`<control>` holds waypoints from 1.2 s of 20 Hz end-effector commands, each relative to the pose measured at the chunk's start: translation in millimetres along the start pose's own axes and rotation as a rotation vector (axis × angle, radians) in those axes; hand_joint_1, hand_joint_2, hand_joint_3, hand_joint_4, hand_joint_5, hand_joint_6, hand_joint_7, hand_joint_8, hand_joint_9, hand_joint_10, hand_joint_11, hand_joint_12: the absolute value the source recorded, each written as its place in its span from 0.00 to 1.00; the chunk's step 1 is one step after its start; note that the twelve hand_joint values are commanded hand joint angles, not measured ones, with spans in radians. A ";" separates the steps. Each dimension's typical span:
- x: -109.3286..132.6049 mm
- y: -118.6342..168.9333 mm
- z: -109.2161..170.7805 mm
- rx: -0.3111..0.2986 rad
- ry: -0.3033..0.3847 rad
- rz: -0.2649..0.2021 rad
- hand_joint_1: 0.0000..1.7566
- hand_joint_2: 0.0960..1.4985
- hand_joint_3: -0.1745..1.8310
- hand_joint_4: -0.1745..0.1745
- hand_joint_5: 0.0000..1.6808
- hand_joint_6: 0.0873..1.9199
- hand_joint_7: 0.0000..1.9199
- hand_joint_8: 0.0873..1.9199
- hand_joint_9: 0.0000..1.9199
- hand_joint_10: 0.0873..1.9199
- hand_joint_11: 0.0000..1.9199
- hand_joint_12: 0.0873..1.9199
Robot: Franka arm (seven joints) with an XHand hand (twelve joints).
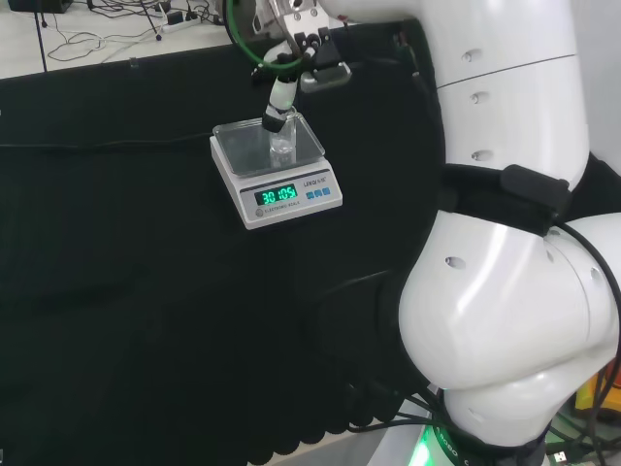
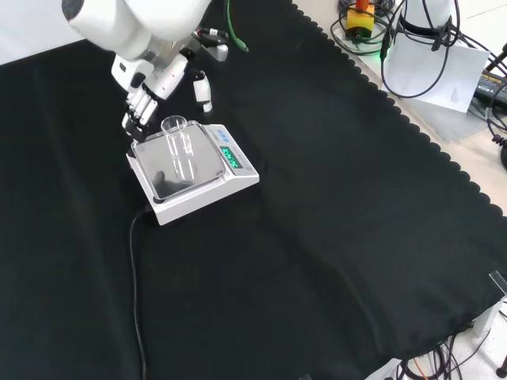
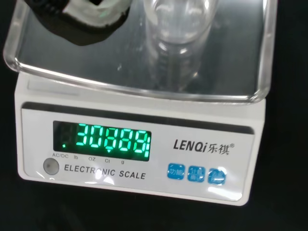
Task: Put the beaker on the electronic balance.
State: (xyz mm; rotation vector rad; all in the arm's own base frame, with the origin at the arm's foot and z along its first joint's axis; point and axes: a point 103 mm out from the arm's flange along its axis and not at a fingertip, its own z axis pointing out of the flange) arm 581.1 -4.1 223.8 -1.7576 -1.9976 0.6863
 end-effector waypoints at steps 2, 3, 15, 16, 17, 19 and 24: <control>-18.2 -85.1 -52.4 -0.093 0.004 0.035 0.43 0.49 0.05 0.75 0.00 0.00 0.00 0.00 0.00 0.00 0.00 0.28; -20.9 -101.8 -56.1 -0.128 -0.004 0.032 0.42 0.50 0.06 0.74 0.00 0.00 0.00 0.00 0.00 0.00 0.00 0.13; -82.9 -244.0 -6.9 -0.260 -0.014 0.122 0.37 0.54 0.07 0.61 0.01 0.00 0.01 0.00 0.02 0.00 0.00 0.00; -89.3 -252.3 -1.3 -0.265 -0.004 0.129 0.37 0.55 0.08 0.59 0.02 0.00 0.03 0.00 0.03 0.00 0.00 0.00; -95.4 -259.4 3.5 -0.267 0.005 0.137 0.37 0.55 0.08 0.57 0.04 0.00 0.04 0.00 0.05 0.00 0.00 0.00; -107.9 -272.1 12.0 -0.264 0.018 0.162 0.37 0.56 0.08 0.53 0.07 0.00 0.06 0.00 0.07 0.03 0.00 0.00; -137.6 -293.2 32.4 -0.293 0.050 0.197 0.37 0.57 0.08 0.50 0.10 0.00 0.02 0.16 0.00 0.29 0.00 0.00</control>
